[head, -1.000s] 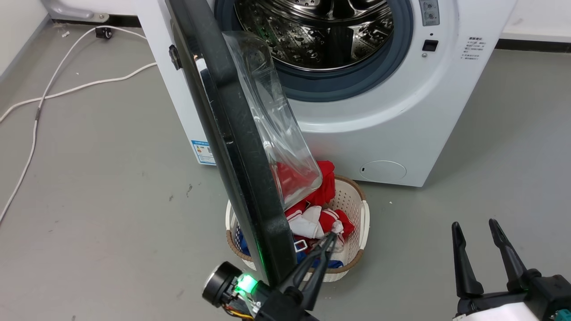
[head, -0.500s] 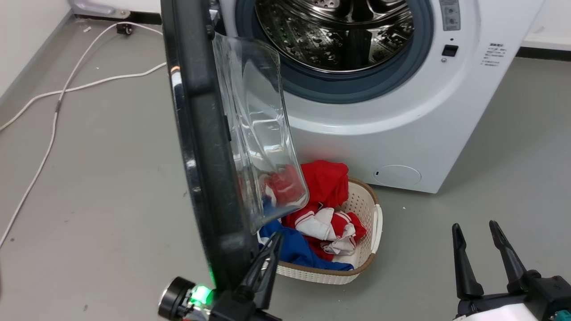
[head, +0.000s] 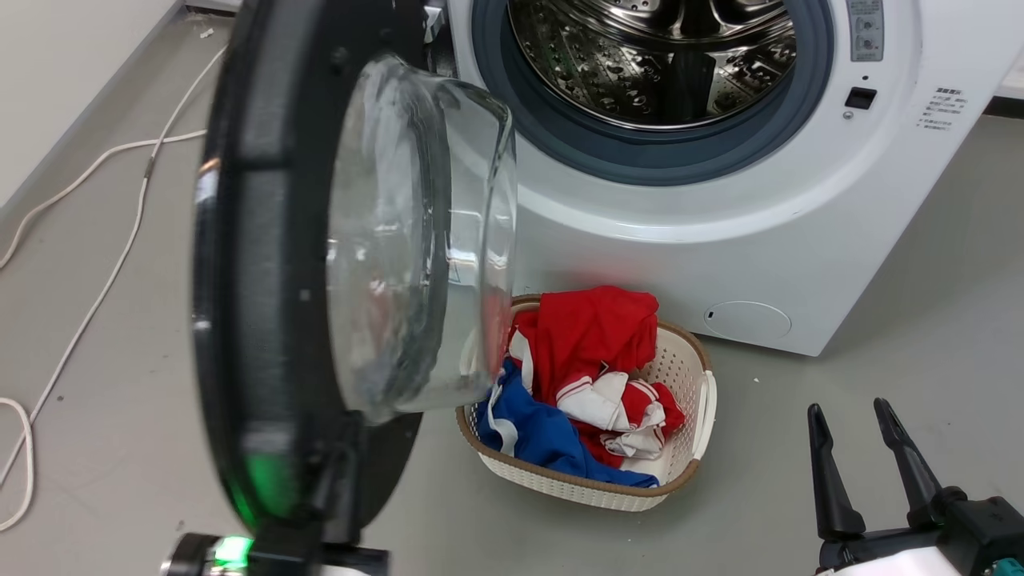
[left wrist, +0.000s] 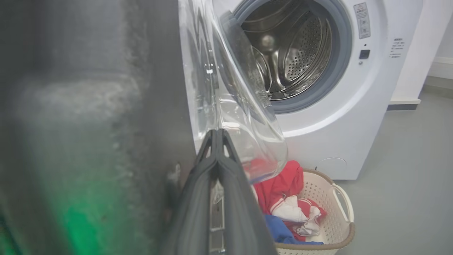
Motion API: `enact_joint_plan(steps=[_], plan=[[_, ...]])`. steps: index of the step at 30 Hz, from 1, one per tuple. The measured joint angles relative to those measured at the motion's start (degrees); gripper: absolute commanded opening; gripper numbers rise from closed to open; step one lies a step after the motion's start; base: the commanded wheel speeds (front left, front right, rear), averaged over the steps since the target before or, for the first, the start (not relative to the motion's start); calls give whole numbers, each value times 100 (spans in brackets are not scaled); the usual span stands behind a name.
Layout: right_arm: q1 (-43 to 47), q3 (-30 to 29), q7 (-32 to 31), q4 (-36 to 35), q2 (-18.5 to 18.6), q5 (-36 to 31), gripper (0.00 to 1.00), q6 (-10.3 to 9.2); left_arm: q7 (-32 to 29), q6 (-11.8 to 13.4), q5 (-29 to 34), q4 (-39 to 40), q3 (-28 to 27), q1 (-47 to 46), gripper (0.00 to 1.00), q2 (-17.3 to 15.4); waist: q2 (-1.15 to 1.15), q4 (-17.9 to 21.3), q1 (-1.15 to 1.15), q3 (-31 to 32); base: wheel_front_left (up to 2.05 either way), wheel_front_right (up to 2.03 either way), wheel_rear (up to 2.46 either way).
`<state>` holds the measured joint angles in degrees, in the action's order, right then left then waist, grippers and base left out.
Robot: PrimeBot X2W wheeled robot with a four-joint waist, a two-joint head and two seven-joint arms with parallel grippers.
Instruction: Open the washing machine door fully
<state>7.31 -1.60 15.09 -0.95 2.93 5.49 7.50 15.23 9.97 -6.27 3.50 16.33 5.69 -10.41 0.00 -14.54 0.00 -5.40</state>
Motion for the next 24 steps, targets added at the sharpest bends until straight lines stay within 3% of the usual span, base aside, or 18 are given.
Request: enact_joint_plan(steps=[10,24], plan=[[-36,10,0,-8,0,-54,100,0,0,83,-154,-167,-1067,90,0,-235,0,12,0,-87,0,0,0],[-121,-16,0,-46,0,-119,100,0,-1,111,-459,-631,-2219,-69,0,-293,0,176,0,-326,0,0,0]])
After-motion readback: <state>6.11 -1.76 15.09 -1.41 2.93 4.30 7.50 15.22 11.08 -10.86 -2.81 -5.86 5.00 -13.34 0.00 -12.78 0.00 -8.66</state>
